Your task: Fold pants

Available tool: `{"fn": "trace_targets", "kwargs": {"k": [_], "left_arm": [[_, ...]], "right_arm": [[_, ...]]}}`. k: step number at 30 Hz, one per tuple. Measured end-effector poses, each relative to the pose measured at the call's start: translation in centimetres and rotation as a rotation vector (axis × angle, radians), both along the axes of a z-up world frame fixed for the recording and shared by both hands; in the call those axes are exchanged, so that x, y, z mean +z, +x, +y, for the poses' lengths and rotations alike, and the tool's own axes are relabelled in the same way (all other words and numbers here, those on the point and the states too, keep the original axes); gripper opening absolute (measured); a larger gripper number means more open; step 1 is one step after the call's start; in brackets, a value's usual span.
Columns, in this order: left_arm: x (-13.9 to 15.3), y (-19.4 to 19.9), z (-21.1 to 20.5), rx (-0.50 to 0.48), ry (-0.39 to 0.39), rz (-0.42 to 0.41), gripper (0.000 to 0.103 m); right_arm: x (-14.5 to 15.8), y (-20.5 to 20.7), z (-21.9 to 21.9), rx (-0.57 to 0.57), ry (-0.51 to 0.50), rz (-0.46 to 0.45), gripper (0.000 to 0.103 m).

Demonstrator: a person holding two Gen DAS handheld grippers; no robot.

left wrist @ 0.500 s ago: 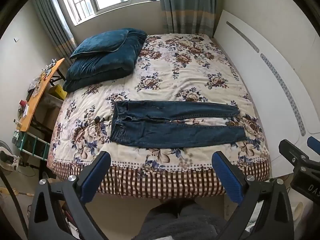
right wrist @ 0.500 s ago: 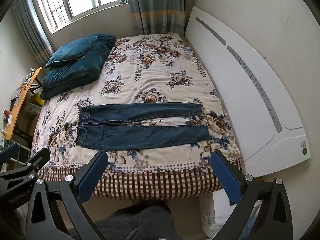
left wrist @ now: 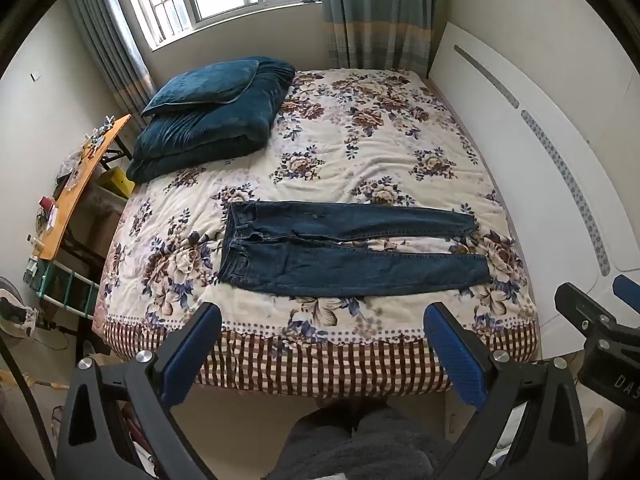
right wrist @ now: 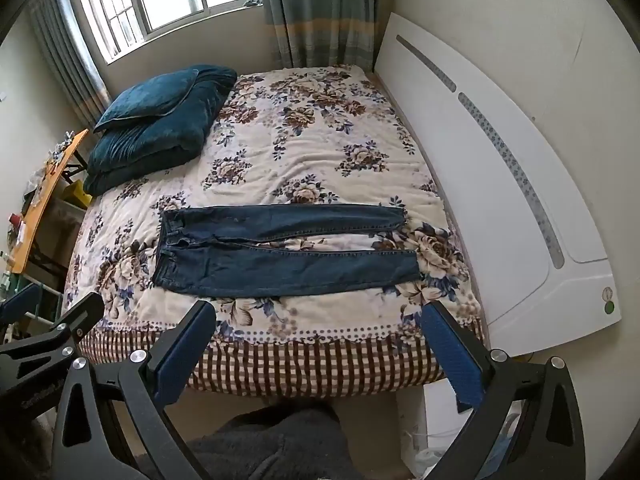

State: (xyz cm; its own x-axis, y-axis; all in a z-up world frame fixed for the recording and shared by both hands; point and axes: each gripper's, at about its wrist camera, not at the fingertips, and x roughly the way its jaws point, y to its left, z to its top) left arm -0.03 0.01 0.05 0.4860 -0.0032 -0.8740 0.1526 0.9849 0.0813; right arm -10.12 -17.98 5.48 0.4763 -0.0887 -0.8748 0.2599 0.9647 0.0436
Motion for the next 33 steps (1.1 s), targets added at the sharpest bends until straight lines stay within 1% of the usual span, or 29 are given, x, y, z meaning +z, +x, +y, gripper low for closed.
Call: {"fn": "trace_targets", "kwargs": {"k": [6, 9, 12, 23, 33], "left_arm": [[0.0, 0.2, -0.3, -0.004, 0.002, -0.006, 0.103], [0.6, 0.6, -0.6, -0.007, 0.001, -0.010, 0.103], [0.4, 0.7, -0.9, -0.009, 0.002, -0.014, 0.103], [0.7, 0.6, -0.6, -0.004, -0.004, -0.021, 0.103], [0.7, 1.4, -0.4, 0.004, -0.013, -0.014, 0.103]], "right_arm": [[0.2, 0.3, 0.2, 0.001, -0.006, 0.003, 0.103], [0.2, 0.2, 0.2, 0.000, -0.007, 0.003, 0.103], [0.3, 0.3, -0.1, 0.003, -0.006, 0.003, 0.103], [0.5, 0.9, -0.4, 0.007, 0.000, 0.005, 0.103], [0.3, 0.9, -0.4, 0.008, 0.000, 0.005, 0.103]]}}
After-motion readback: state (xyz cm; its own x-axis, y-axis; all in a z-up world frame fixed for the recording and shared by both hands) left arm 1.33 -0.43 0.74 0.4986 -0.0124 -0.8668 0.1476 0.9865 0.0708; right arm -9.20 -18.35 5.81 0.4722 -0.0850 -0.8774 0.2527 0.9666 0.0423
